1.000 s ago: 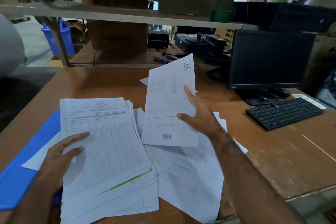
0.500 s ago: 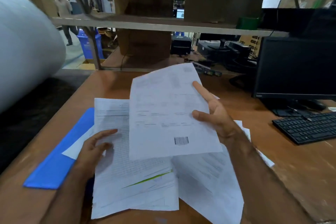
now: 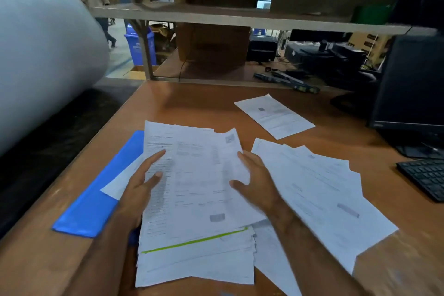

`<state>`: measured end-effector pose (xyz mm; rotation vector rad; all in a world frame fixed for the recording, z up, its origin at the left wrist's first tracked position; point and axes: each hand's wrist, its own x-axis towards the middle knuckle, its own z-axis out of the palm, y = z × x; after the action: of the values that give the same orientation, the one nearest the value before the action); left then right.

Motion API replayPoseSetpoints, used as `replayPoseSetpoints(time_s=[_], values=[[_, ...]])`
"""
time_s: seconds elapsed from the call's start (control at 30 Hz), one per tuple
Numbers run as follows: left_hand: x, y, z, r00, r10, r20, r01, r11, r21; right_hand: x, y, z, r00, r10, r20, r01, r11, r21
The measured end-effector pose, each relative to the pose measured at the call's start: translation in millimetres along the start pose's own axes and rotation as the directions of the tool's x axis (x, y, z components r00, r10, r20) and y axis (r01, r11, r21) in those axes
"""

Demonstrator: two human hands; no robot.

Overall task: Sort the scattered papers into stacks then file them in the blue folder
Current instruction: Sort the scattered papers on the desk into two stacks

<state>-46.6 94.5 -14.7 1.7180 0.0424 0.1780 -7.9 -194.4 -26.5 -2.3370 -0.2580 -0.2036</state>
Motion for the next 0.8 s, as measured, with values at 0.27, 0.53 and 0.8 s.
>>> replayPoseSetpoints(time_s=[0.27,0.53,0.8], values=[[3.3,-9.8,0.2,0.998,0.057,0.005,-0.058,0.986,0.159,9.9,-2.7,19.5,0.997,-0.07,-0.034,0.073,0.992,0.1],[8.2,-18.2,-0.3,0.997,0.031,-0.064,-0.024,0.994,0.102,18.0,33.0,-36.0,0.949,0.315,-0.003,-0.263,0.79,-0.554],[7.3,-20.6,-3.3,1.0,0.025,0.006,-0.026,0.983,0.179,-20.3,50.4,-36.8,0.97,0.095,0.222,0.036,0.852,-0.522]])
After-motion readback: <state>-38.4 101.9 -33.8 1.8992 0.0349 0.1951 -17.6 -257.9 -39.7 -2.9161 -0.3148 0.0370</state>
